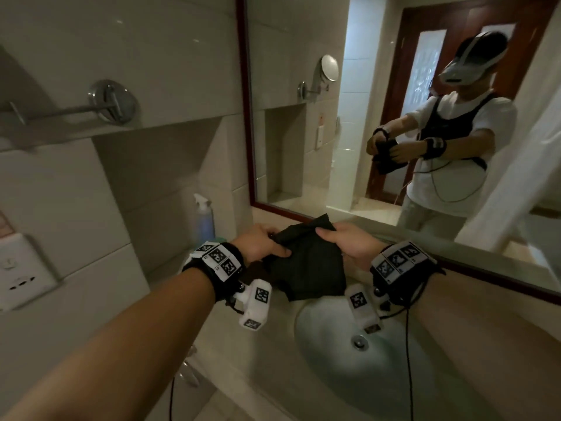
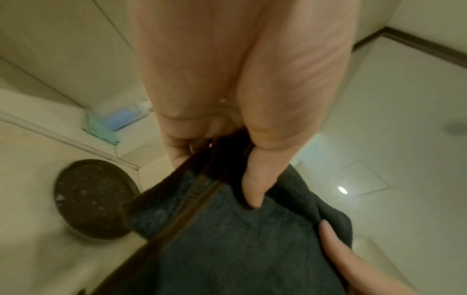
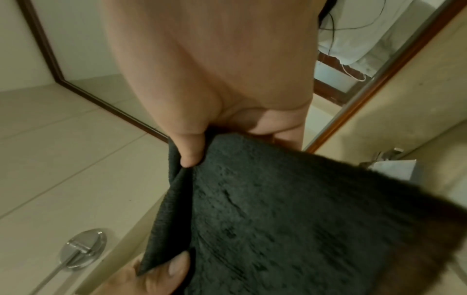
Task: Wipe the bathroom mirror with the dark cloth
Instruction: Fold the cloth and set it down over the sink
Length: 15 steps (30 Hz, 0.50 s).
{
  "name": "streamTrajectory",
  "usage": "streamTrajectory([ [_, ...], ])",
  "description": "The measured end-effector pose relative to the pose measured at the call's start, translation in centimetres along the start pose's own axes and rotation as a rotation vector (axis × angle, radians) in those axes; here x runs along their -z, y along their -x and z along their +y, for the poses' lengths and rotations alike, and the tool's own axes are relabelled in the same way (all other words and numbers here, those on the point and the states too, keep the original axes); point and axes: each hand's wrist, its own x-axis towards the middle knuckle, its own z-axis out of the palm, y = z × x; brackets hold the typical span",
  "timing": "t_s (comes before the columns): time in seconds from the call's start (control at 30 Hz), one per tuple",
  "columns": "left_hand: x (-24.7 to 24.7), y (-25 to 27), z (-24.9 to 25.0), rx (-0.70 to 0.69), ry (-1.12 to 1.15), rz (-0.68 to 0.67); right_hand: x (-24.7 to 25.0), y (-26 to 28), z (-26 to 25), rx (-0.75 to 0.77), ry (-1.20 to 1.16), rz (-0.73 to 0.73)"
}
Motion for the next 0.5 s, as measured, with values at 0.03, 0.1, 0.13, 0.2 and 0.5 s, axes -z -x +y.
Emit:
streamTrajectory([
  [0.03,0.7,-0.5,-1.1,0.013,0.005,0.021,-0.6,-1.3,0.2,-0.019,-0.021,-0.004],
  [0.1,1.6,-1.8,-3.1,0.044,0.060,0.078,-1.6,-4.1,0.9,-0.046,0.022,0.014],
  [0.13,1.9,-2.5,-4.1,0.067,0.105,0.107,-2.1,-5.3,1.3,-0.044,0.068,0.029],
  [0.2,2.6,-4.3,-6.0,0.122,0.227,0.129,-2.6,-8.1,2.6,-0.037,0.072,0.014],
  [0.5,4.2,-12.2,-10.3,0.253,0.476,0.140,-4.8,-16.9,5.3,-0.124,-0.156,-0.024],
])
